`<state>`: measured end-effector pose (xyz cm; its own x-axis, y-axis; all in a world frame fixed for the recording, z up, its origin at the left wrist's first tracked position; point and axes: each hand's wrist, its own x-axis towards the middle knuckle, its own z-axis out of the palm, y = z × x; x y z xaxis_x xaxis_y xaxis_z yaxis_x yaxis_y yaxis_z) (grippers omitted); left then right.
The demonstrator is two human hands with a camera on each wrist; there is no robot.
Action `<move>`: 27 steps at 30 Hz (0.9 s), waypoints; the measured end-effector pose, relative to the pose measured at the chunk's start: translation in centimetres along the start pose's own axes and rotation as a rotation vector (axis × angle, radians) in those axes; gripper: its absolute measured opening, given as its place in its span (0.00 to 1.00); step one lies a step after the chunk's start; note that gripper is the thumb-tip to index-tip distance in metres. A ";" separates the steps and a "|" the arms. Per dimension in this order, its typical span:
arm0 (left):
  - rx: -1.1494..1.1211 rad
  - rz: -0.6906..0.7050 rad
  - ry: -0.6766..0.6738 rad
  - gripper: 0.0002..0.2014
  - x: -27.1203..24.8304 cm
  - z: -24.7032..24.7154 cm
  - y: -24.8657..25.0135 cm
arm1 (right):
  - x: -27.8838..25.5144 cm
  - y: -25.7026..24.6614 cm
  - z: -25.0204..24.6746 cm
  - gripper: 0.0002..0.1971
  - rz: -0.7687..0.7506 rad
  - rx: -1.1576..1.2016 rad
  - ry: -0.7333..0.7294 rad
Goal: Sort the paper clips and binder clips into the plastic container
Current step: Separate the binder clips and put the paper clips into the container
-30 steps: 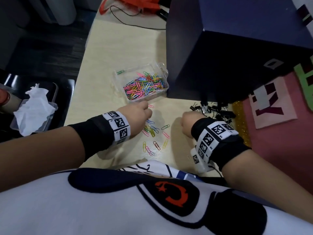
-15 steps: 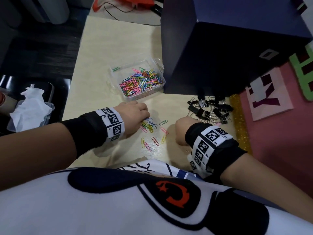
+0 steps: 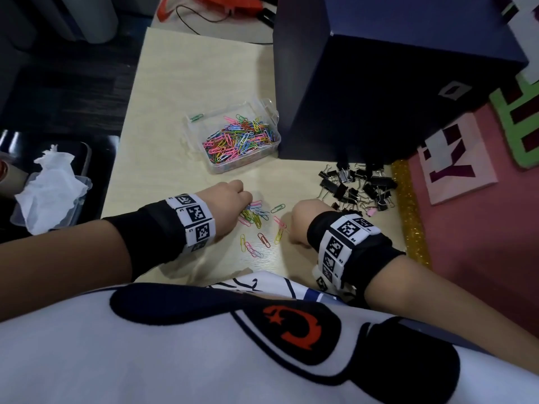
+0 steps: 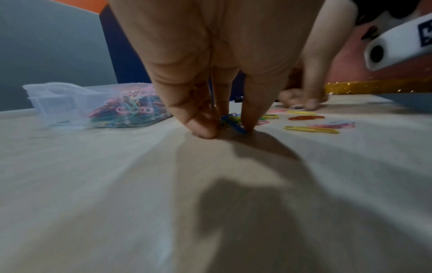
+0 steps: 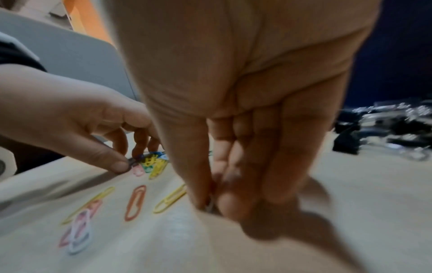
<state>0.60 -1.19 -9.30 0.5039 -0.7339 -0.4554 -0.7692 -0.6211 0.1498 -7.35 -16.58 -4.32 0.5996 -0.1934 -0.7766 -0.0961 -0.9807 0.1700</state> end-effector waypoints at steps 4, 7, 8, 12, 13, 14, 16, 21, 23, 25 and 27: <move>0.008 0.023 -0.094 0.31 -0.5 -0.5 -0.1 | 1.2 -0.9 0.9 0.24 -0.008 0.328 0.120; 0.055 -0.015 -0.177 0.43 -0.9 -1.1 -1.0 | 0.7 -1.5 1.9 0.47 -0.050 0.426 0.163; 0.059 -0.027 -0.188 0.44 -1.0 -1.2 -1.2 | 0.7 -1.8 2.4 0.49 -0.067 0.394 0.166; -0.006 -0.065 -0.161 0.36 -0.7 -1.1 -1.4 | 1.4 -3.1 2.7 0.39 -0.137 0.344 0.235; -0.027 -0.065 -0.133 0.31 -0.6 -1.1 -1.3 | 1.6 -3.1 2.4 0.35 -0.150 0.386 0.255; -0.043 -0.058 -0.104 0.27 -0.5 -1.0 -1.1 | 1.8 -3.0 2.2 0.30 -0.152 0.418 0.274; -0.056 -0.041 -0.054 0.21 -0.2 -0.8 -0.7 | 2.3 -2.4 1.7 0.21 -0.146 0.443 0.317; -0.075 -0.005 -0.058 0.34 0.0 -0.9 -0.8 | 2.5 -0.4 0.8 0.33 -0.004 0.507 0.320; -0.024 0.013 -0.097 0.47 -0.2 -0.8 -0.8 | 2.5 -0.1 1.0 0.44 0.115 0.474 0.245; 0.043 0.009 -0.088 0.50 -0.5 -0.4 -0.3 | 2.6 -0.4 1.5 0.47 0.124 0.449 0.225; 0.056 -0.002 -0.054 0.45 -0.4 0.0 0.4 | 2.7 -1.0 1.8 0.43 0.015 0.475 0.268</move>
<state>0.10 -1.09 -9.10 0.4847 -0.7159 -0.5025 -0.7900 -0.6050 0.0998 -7.10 -16.16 -7.67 0.7710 -0.2548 -0.5836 -0.4174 -0.8943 -0.1610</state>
